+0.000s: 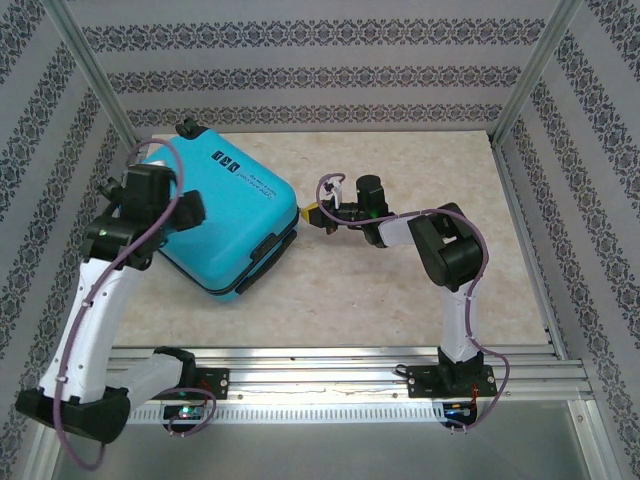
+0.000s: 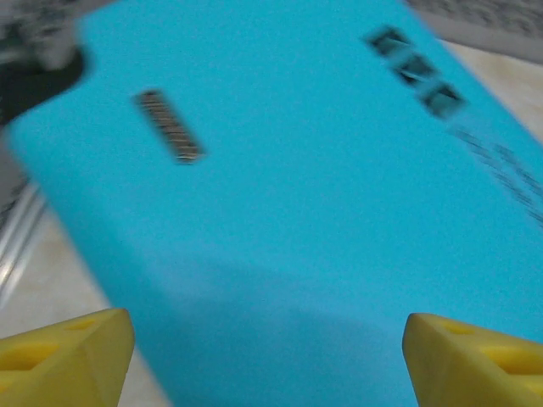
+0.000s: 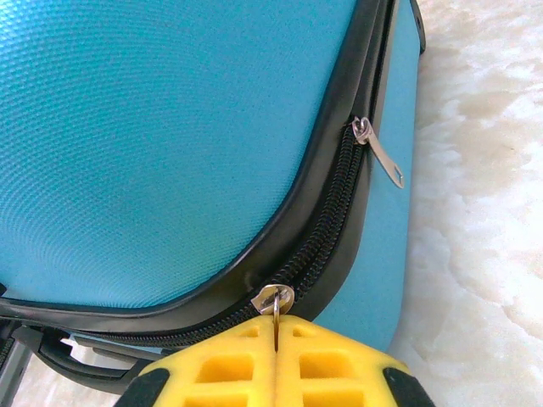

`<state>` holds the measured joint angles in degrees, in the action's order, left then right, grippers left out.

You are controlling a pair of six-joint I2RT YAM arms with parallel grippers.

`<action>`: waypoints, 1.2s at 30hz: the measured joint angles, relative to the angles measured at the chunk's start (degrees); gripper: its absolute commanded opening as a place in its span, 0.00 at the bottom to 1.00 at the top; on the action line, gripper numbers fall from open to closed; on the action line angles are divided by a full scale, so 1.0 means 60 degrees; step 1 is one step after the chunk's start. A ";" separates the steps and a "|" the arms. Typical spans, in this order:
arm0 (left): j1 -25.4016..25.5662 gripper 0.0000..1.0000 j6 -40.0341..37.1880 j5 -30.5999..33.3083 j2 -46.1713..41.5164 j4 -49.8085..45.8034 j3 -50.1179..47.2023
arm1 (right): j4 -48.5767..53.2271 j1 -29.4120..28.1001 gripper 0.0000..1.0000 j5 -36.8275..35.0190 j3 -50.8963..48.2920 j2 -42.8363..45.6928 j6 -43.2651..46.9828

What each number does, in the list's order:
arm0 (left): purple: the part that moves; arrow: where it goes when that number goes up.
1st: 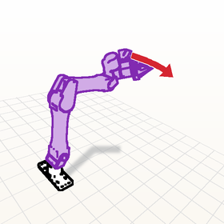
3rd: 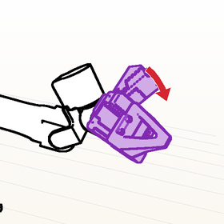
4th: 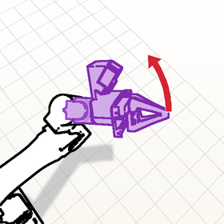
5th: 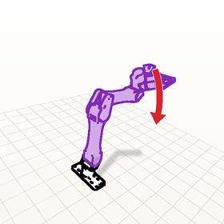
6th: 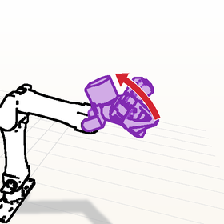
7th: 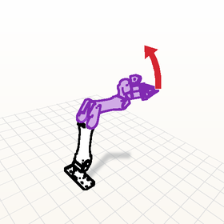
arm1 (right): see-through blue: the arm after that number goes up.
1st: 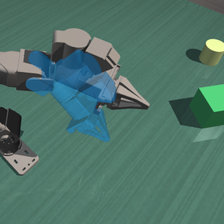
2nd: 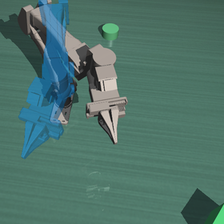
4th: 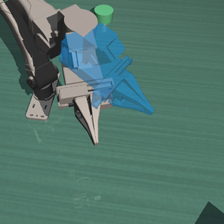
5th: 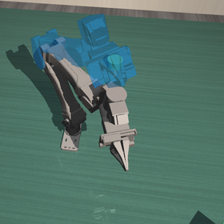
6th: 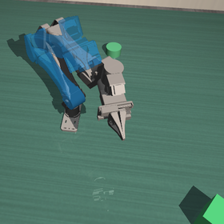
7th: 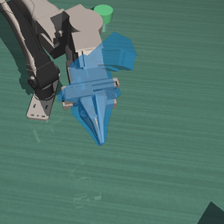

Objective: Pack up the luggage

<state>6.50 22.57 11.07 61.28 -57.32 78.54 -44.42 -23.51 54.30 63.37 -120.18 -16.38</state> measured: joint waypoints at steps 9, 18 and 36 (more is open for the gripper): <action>-0.3810 0.81 -0.0044 -0.1468 0.1410 0.1384 -0.0335 | -0.0295 0.0000 0.00 0.0011 -0.0182 0.0004 -0.0036; -0.4666 0.75 -0.0033 -0.2805 0.4073 0.3257 0.0787 | -0.0736 -0.0069 0.00 0.0007 -0.0514 0.0066 -0.0117; -0.3304 0.61 -0.2790 -0.4353 0.9165 0.3814 0.5992 | -0.0801 -0.0776 0.00 -0.0138 -0.2095 0.1202 -0.0022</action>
<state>-13.32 5.82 -15.05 116.27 -34.44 114.50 -49.23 -28.16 53.47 50.81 -112.97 -16.51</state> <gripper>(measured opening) 0.618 0.048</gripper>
